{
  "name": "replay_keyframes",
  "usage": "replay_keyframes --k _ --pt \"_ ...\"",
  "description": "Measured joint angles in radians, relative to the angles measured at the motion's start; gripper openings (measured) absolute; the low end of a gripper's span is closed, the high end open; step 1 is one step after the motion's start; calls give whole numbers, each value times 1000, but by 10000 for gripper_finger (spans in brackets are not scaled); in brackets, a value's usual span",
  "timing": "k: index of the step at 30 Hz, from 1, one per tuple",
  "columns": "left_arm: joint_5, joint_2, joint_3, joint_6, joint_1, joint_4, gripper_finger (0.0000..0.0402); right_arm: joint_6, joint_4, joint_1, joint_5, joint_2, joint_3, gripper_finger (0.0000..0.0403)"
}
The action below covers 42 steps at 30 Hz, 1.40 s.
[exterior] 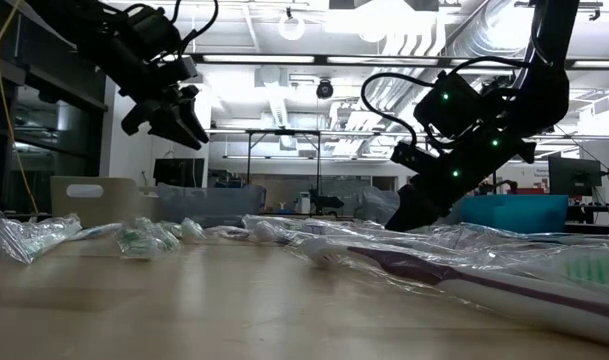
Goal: Pick & Place Toothbrushes
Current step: Put the violet toothbrush into the left black bin
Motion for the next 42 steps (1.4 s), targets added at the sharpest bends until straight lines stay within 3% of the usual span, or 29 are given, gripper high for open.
replay_keyframes --k 4,9,12,20,26,35,39,42 --pt "1 0 3 10 0 1 157 11 6 3 -13 -2 0 15" --pt "-54 -10 90 108 0 10 157 61 -15 31 -28 -40 -3 22" --pt "-83 -6 116 89 1 -1 157 75 -33 56 -27 -95 -4 17" --pt "140 23 118 -13 -9 29 157 59 -75 115 16 -267 -3 12" --pt "201 66 118 -79 -62 157 157 -47 48 145 29 -354 -3 12" --pt "220 133 118 -156 -155 305 157 -178 238 154 26 -365 -2 12" --pt "213 137 118 -67 -177 314 157 -84 201 153 25 -366 -2 12" --pt "169 137 118 157 -219 333 157 51 197 144 -8 -366 -2 12"
